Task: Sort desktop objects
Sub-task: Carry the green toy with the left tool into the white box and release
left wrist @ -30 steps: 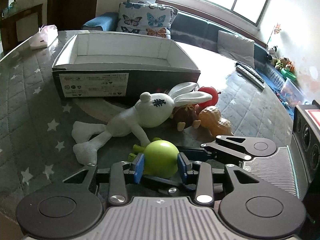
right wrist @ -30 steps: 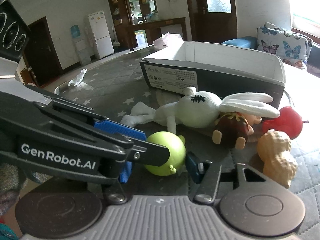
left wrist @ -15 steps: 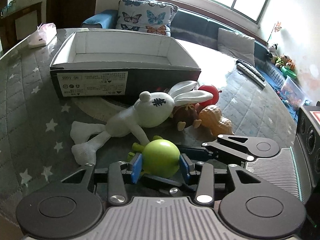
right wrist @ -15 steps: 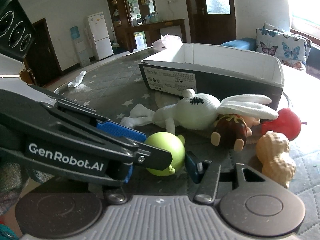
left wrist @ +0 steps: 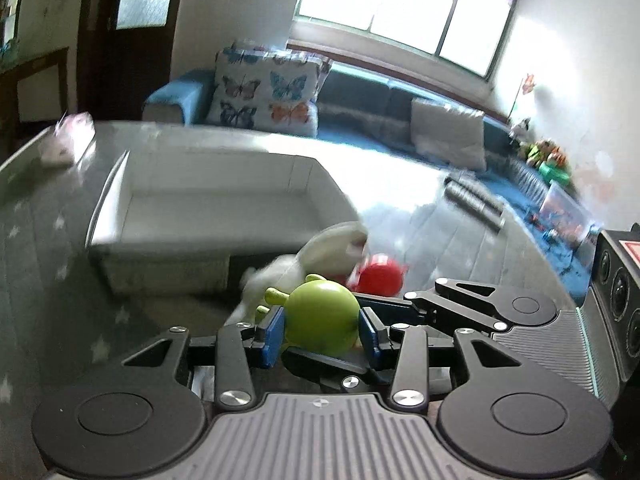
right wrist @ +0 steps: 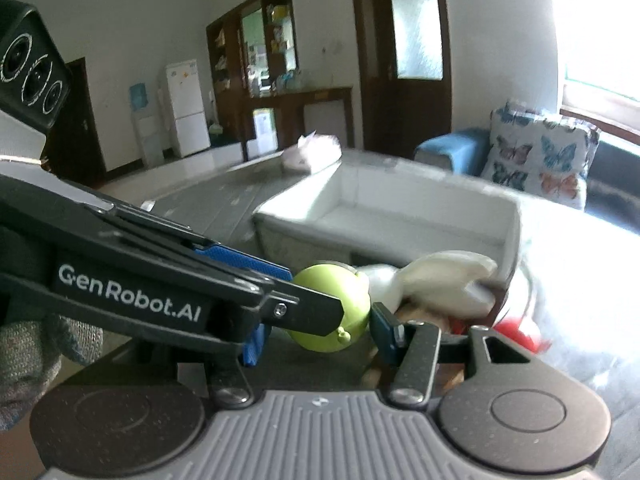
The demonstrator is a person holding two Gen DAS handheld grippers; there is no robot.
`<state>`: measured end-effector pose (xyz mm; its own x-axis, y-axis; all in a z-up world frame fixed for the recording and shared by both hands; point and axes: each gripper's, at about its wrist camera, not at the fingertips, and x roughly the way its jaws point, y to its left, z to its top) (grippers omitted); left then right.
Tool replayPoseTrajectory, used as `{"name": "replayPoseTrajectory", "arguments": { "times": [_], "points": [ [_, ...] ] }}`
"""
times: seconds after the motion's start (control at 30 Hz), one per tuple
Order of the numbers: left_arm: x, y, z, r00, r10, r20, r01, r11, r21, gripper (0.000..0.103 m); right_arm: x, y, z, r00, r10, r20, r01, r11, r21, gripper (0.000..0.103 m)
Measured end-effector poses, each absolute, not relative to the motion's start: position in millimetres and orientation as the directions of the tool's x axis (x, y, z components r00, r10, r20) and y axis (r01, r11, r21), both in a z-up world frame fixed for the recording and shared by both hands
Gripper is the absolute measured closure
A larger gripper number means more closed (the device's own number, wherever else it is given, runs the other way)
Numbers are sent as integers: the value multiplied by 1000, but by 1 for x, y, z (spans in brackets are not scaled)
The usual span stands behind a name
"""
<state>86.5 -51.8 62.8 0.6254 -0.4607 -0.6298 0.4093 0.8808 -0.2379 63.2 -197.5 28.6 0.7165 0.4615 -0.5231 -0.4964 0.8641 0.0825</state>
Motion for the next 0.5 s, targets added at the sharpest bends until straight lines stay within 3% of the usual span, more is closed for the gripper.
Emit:
{"name": "replayPoseTrajectory", "arguments": {
  "times": [0.27, 0.5],
  "points": [
    [148, -71, 76, 624, -511, -591, 448, 854, -265, 59, 115, -211, 49, 768, 398, -501, -448, 894, 24, 49],
    [222, -76, 54, 586, -537, -607, 409, 843, -350, 59, 185, -212, 39, 755, 348, -555, -423, 906, -9, 49]
  ]
}}
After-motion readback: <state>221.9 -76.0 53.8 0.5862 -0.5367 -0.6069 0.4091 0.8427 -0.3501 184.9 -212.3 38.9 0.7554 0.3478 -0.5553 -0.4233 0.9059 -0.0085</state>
